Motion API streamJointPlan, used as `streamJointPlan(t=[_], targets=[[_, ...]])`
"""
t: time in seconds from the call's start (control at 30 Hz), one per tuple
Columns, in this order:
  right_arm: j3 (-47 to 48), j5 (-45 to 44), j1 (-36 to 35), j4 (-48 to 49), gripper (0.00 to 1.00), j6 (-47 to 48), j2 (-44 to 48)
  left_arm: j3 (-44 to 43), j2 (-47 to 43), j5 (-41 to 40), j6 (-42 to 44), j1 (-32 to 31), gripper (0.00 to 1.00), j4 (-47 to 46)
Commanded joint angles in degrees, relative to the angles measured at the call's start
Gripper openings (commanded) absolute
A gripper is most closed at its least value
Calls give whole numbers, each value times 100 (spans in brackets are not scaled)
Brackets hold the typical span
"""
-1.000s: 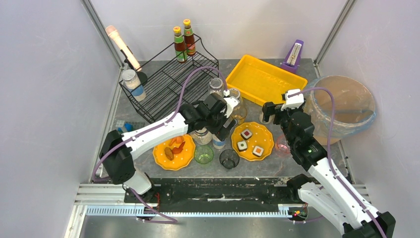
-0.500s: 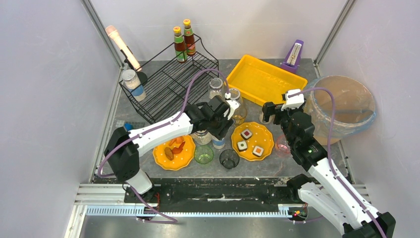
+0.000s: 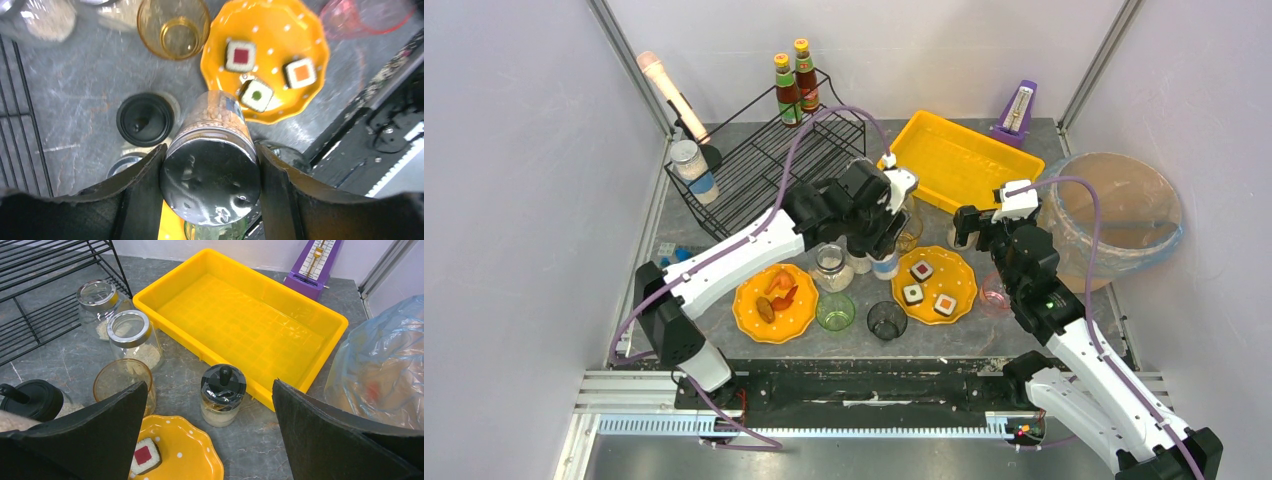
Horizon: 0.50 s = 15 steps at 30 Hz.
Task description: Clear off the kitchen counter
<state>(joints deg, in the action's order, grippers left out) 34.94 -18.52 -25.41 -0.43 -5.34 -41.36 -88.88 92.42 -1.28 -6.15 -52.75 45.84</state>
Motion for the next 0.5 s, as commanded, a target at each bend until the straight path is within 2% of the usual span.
streamJointPlan(t=[0.0, 0.17, 0.33, 0.47], targets=[[32, -119, -41, 227, 98, 46, 5, -928, -304, 395, -140, -24, 8, -68], [39, -141, -43, 222, 98, 55, 4, -1937, -108, 392, -255, -24, 3, 50], [14, -282, -41, 227, 98, 78, 73, -2704, 103, -329, -58, 174, 2, 421], [4, -275, -35, 232, 98, 90, 73, -3026, 173, -886, -38, 633, 2, 568]])
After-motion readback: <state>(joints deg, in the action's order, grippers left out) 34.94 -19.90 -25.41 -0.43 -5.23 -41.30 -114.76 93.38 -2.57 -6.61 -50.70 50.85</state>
